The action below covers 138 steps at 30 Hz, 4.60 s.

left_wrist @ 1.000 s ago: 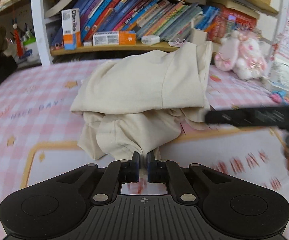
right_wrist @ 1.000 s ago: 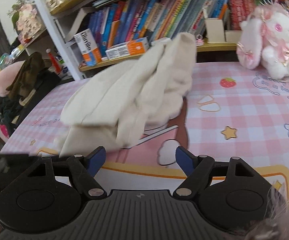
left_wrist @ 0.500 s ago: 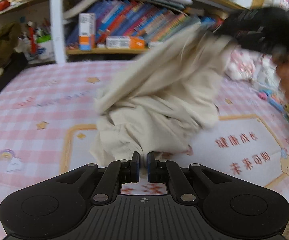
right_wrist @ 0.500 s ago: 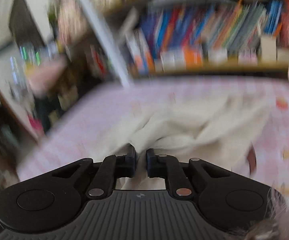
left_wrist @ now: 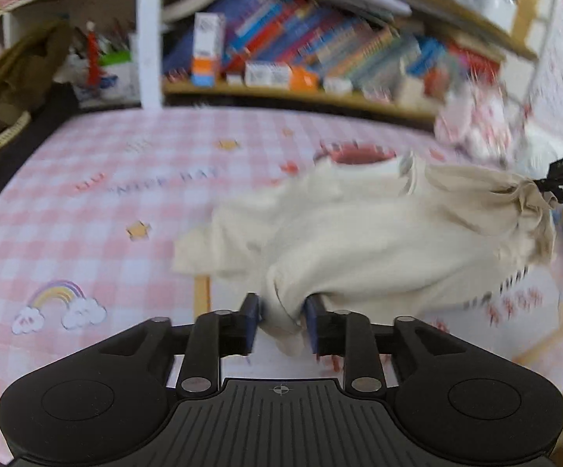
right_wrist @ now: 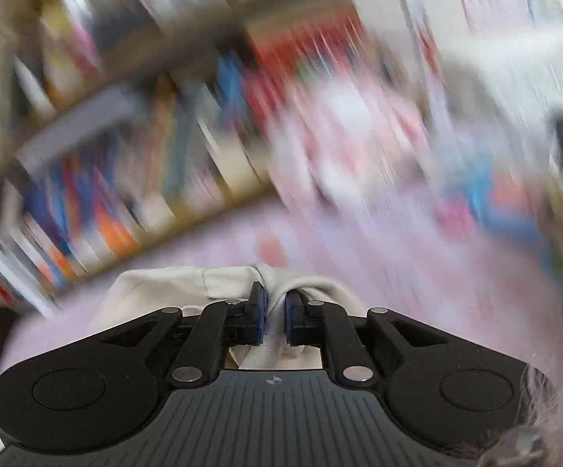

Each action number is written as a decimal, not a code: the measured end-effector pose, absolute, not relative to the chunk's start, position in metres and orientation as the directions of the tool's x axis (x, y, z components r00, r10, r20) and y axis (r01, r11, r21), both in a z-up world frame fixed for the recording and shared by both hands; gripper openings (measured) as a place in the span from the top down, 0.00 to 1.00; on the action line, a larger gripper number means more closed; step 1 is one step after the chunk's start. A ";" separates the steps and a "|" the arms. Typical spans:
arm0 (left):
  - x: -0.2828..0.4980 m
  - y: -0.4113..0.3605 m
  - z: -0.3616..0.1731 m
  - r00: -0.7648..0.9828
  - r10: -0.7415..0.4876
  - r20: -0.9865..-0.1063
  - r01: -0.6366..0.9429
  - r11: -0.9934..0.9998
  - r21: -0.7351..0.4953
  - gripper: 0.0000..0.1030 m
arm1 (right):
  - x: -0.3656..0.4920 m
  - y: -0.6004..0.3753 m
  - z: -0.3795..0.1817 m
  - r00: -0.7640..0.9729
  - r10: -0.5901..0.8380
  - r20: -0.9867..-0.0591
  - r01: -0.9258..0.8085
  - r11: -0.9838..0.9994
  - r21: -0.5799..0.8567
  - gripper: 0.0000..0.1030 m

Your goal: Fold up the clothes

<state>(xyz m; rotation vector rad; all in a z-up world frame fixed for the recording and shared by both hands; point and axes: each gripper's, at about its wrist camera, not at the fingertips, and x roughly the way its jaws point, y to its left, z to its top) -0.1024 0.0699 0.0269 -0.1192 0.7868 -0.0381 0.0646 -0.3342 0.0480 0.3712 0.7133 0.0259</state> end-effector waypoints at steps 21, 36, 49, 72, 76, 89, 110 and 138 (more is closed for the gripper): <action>-0.007 0.080 0.022 0.707 0.014 -0.707 -0.107 0.990 -0.088 0.93 | 0.059 -0.325 0.000 0.675 0.207 -0.709 0.042 0.948 0.316 0.88; -0.040 0.071 0.131 0.917 -0.005 -0.398 -0.069 0.983 -0.171 0.94 | 0.086 -0.317 -0.009 0.605 0.389 -0.695 -0.050 0.889 0.455 0.89; -0.141 0.074 0.047 0.644 0.058 -0.763 -0.216 0.970 -0.108 0.94 | 0.104 -0.337 -0.023 0.507 0.454 -0.733 -0.133 0.881 0.454 0.89; -0.110 0.064 0.073 0.559 0.286 -0.778 -0.249 0.953 0.171 0.52 | 0.104 -0.358 -0.036 0.500 0.563 -0.658 -0.147 0.804 0.576 0.90; -0.077 0.056 0.066 0.630 0.287 -0.721 -0.238 0.956 0.173 0.42 | 0.100 -0.357 -0.034 0.513 0.551 -0.659 -0.128 0.807 0.576 0.87; -0.004 0.050 0.032 0.705 0.103 -0.702 -0.018 0.992 0.128 0.41 | 0.067 -0.355 -0.017 0.595 0.451 -0.665 -0.049 0.847 0.530 0.83; 0.069 0.135 0.020 0.726 -0.109 -0.679 0.133 0.991 -0.017 0.41 | 0.006 -0.264 0.012 0.660 0.173 -0.731 0.161 0.918 0.363 0.51; 0.046 0.071 0.014 0.632 -0.279 -0.723 0.437 0.899 0.035 0.80 | 0.047 -0.173 -0.008 0.550 0.204 -0.810 0.132 0.936 0.326 0.66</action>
